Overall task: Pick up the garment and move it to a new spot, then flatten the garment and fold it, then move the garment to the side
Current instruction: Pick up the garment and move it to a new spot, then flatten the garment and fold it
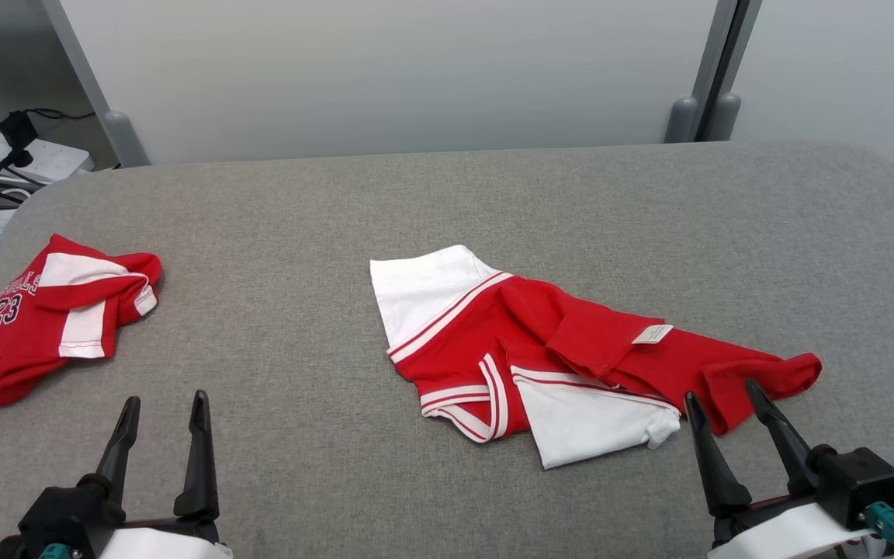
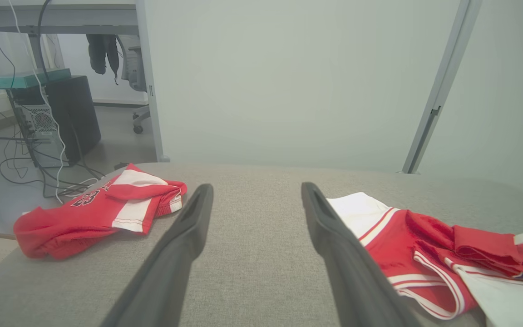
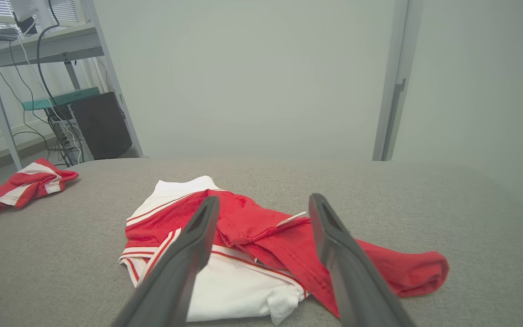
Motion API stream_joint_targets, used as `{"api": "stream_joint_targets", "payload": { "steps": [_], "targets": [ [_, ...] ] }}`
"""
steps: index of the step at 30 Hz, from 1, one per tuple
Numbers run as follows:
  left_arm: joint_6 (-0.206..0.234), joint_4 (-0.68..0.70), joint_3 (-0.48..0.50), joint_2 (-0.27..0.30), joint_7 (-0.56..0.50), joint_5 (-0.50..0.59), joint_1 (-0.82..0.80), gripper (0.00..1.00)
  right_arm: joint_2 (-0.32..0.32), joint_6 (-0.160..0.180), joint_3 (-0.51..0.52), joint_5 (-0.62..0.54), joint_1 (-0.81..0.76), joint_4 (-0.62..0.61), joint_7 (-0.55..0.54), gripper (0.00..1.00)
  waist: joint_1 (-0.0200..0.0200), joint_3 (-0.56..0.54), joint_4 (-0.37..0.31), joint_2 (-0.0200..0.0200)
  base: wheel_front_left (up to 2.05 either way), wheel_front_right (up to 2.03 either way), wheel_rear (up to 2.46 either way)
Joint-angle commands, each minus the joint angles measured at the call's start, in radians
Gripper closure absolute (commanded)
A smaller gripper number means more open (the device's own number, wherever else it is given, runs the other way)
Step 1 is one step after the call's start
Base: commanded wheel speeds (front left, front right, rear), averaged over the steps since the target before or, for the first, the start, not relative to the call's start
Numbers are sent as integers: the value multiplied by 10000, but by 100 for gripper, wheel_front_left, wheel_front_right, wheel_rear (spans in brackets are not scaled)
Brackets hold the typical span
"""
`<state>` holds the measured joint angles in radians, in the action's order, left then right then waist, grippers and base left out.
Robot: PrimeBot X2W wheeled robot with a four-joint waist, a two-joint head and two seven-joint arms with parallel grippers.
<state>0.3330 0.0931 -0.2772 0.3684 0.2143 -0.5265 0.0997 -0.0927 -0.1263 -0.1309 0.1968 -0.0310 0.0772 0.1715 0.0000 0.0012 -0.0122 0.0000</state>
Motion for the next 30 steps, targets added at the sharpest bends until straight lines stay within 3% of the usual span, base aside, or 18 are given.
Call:
{"api": "stream_joint_targets", "payload": {
  "steps": [1,7,11,20,26,30],
  "targets": [
    [97,329,355,237,9,128,-232,0,-44,-44,-166,-87,144,-341,-56,0,0,46,9,0,0,0,0],
    [105,397,215,237,-66,187,-365,0,-69,-44,-184,-90,226,-370,-68,0,0,165,20,0,0,0,0],
    [-150,536,-293,148,-400,217,-552,0,-88,-44,-136,-101,238,-394,-65,0,0,229,48,0,0,0,0],
    [-2228,-492,-3076,-1266,-1684,-59,-2312,0,-126,-44,-63,-146,547,-544,-61,0,0,813,-271,0,0,0,0],
    [-3309,-2391,-3903,-2333,-1951,-509,-3422,0,-125,-44,-75,-167,859,-626,14,0,0,1412,-880,0,0,0,0],
    [-3827,-3797,-4201,-2745,-2002,-725,-4119,0,-67,-44,-39,-156,1063,-620,111,0,0,1897,-1351,0,0,0,0]
  ]
}}
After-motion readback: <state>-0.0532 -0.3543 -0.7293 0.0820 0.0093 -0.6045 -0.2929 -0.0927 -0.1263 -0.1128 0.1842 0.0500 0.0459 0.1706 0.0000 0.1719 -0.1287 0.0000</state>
